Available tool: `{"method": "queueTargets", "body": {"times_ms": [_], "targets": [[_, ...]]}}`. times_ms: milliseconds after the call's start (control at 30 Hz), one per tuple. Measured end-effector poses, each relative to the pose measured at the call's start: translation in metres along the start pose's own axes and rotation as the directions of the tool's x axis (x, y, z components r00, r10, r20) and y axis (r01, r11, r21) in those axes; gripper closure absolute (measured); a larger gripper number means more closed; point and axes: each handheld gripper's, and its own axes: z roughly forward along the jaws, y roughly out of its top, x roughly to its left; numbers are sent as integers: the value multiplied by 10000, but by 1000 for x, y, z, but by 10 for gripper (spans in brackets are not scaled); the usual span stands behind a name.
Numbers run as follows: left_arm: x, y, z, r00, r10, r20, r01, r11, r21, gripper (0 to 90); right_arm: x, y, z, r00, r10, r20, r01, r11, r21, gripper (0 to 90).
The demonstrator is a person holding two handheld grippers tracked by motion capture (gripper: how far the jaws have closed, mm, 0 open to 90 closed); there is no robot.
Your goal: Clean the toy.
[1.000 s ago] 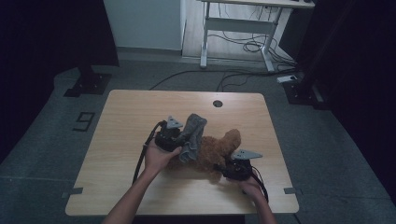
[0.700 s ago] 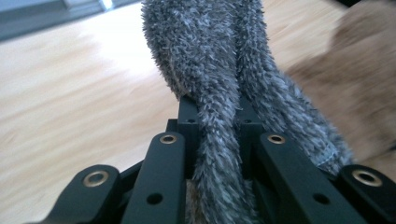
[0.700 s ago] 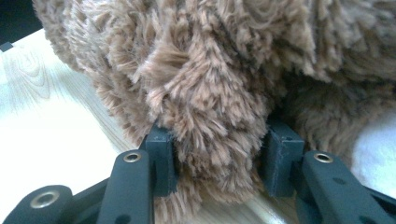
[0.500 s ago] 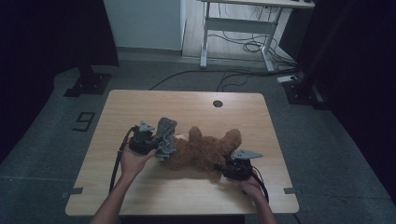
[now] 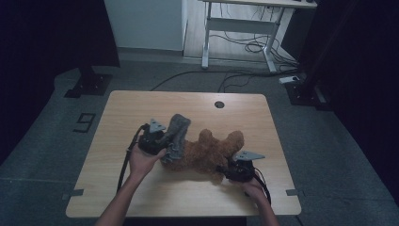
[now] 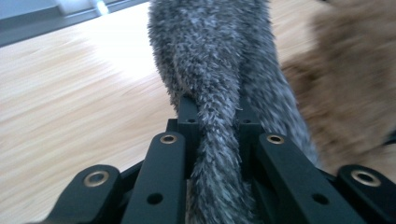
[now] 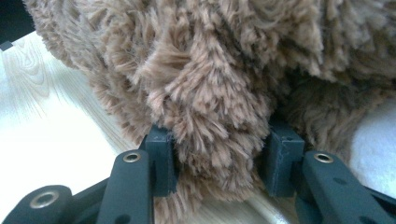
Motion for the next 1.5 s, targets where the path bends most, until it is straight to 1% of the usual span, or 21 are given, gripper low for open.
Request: {"method": "queueTargets", "body": {"times_ms": [67,100,133,200,267,300,400,433,467,700,867,933,1000,1067,1100,1167,1200,1233,1333,1400,1500], "targets": [[-14,7,8,9992,123,375,-124,9999,26,779,0,0,0,10000,29,-36,-29,10000,0,541],[-19,9,12,9987,208,465,-210,9998,50,779,0,0,0,10000,45,-39,-45,10000,9,541],[-27,12,17,9976,405,565,-414,9991,133,779,0,0,0,10000,39,-36,-39,10000,10,541],[-37,13,27,9955,647,686,-671,9972,336,779,0,0,0,10000,34,-39,-34,10000,26,541],[-42,10,36,9955,756,571,-784,9957,495,779,0,0,0,10000,34,-31,-34,10000,29,539],[-40,7,39,9960,727,510,-755,9956,555,779,0,0,0,10000,28,-33,-28,10000,37,537],[-26,-5,39,9984,298,490,-329,9974,641,778,0,0,0,10000,-8,-85,8,10000,26,535],[-22,-7,37,9983,190,552,-224,9978,624,777,1,0,0,9999,-17,-121,18,10000,33,535],[-16,-11,34,9975,-30,709,-12,9982,597,776,1,0,1,9999,-36,-111,36,10000,41,534],[1,-19,7,9999,-2,133,-3,9993,378,774,3,0,4,9998,-36,-171,39,9998,212,533],[17,-27,-4,9992,-267,-314,280,9987,416,774,2,-1,4,9998,-5,-191,10,9997,226,533],[22,-29,-7,9987,-391,-341,406,9982,445,774,2,-1,4,9998,13,-212,-8,9998,215,535],[27,-30,-10,9976,-633,-279,642,9974,314,775,2,-1,4,9998,-23,-208,27,9998,193,539],[28,-25,-13,9969,-666,-420,669,9977,53,776,2,-1,4,9997,-135,-187,138,9997,182,545],[28,-22,-15,9972,-627,-401,628,9980,22,776,2,-1,4,9997,-140,-185,144,9997,178,548],[24,-11,-16,9982,-532,-272,528,9985,-157,777,2,-1,4,9997,-152,-198,155,9998,158,551],[22,-4,-15,9988,-450,-204,447,9989,-148,777,2,-1,4,9997,-170,-176,173,9997,163,552],[19,2,-12,9991,-427,-82,425,9989,-216,777,2,-1,4,9996,-203,-177,206,9997,157,552],[10,18,4,9985,-358,403,363,9992,-139,777,3,-1,4,9996,-257,-150,259,9995,156,552],[1,29,22,9951,-315,938,315,9995,22,777,3,-1,3,9995,-274,-136,276,9995,156,552],[-14,38,43,9857,-316,1653,282,9993,230,778,2,-1,3,9994,-321,-157,323,9994,159,552]]}}
